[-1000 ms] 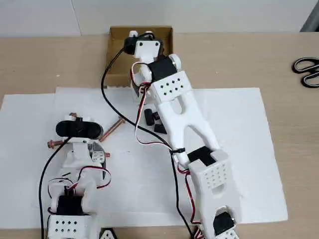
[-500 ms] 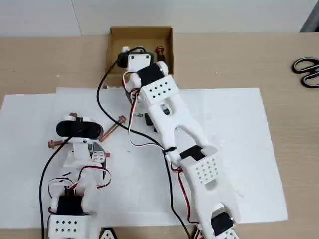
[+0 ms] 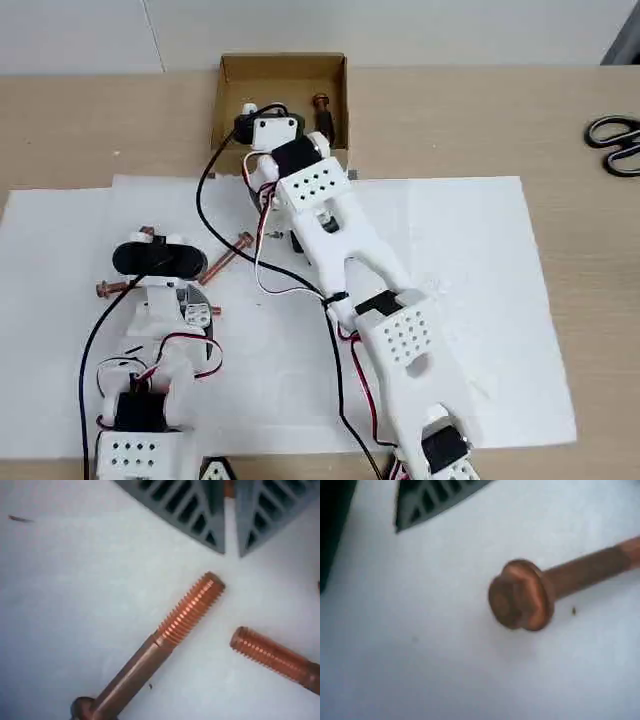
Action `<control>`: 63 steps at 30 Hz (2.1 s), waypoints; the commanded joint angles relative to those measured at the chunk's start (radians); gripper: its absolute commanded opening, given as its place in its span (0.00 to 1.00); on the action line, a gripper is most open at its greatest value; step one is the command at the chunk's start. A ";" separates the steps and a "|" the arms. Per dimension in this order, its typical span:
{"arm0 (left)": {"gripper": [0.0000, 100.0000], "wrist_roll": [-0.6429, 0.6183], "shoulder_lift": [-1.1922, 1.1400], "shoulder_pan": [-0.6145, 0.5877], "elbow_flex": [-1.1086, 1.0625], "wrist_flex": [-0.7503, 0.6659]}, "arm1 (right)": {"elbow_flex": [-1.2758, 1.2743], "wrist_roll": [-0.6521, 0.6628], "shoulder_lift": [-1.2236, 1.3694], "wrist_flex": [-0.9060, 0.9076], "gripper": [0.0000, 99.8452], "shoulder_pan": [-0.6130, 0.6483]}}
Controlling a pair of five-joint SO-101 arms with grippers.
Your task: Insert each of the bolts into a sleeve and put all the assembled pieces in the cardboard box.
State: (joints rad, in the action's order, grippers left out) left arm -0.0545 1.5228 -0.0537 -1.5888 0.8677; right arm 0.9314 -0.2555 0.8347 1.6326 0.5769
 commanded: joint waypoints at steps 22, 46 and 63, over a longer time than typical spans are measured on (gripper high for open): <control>0.00 0.000 0.009 -0.006 0.004 -0.023 | 0.008 -0.003 -0.027 -0.015 0.19 0.035; 0.00 0.000 0.009 -0.008 0.004 -0.021 | 0.008 -0.009 0.090 -0.024 0.19 0.001; 0.00 0.000 0.009 -0.008 0.004 -0.021 | 0.166 -0.002 0.082 -0.012 0.00 -0.031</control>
State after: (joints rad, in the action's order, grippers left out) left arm -0.0545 1.5228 -0.0537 -1.5888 0.8677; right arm 1.0035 -0.2570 0.9344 1.6233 0.5493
